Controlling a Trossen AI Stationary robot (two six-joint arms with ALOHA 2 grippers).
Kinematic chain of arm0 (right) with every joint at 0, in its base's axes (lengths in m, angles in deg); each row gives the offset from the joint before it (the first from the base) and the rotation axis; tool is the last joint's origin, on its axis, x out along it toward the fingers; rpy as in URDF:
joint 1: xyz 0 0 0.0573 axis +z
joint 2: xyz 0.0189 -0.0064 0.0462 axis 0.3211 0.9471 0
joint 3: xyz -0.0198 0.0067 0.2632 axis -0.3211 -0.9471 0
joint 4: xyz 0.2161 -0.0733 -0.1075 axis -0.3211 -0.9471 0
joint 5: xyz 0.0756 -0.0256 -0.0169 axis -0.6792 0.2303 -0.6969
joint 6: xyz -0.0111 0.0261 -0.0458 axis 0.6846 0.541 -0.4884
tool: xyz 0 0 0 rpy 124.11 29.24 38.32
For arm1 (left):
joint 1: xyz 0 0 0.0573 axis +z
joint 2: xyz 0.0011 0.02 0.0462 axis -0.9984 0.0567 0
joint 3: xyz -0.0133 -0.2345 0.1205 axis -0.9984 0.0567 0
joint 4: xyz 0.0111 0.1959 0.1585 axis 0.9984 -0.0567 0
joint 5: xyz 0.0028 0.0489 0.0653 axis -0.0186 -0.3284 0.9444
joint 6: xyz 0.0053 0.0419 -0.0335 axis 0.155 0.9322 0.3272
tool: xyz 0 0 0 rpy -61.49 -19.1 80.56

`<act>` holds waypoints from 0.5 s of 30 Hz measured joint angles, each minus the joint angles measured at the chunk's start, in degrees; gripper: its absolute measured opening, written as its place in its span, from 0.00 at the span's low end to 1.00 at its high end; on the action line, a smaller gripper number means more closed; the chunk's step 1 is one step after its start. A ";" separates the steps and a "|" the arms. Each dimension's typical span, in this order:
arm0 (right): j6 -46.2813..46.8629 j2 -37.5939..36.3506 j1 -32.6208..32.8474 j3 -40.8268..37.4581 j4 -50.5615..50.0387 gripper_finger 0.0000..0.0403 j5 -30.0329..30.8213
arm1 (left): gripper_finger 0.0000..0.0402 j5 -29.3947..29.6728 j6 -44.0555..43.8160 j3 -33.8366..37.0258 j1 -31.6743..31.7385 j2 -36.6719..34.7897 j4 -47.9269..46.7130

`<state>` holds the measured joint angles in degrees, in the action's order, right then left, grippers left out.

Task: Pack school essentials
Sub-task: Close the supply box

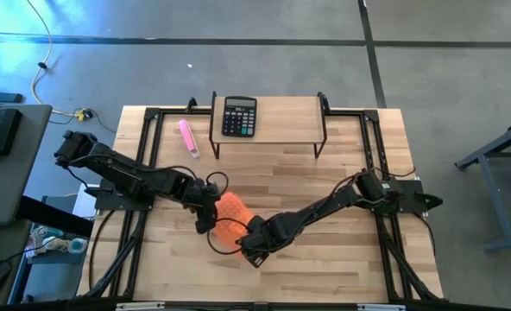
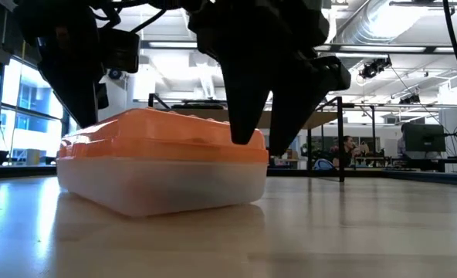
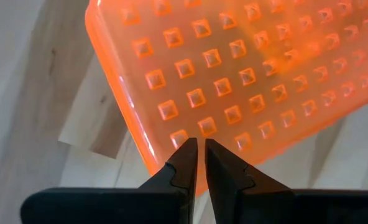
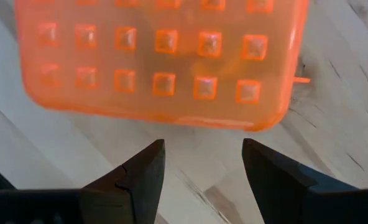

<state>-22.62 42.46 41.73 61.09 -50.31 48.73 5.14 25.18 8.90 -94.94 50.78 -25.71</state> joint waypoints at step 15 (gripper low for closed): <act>-5.27 0.00 -4.22 -0.08 -6.03 0.51 2.63 | 0.06 -2.03 -7.61 0.09 -5.73 0.02 -0.37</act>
<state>-27.90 42.46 37.50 61.01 -56.34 51.35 3.10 17.57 8.99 -100.66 50.80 -26.08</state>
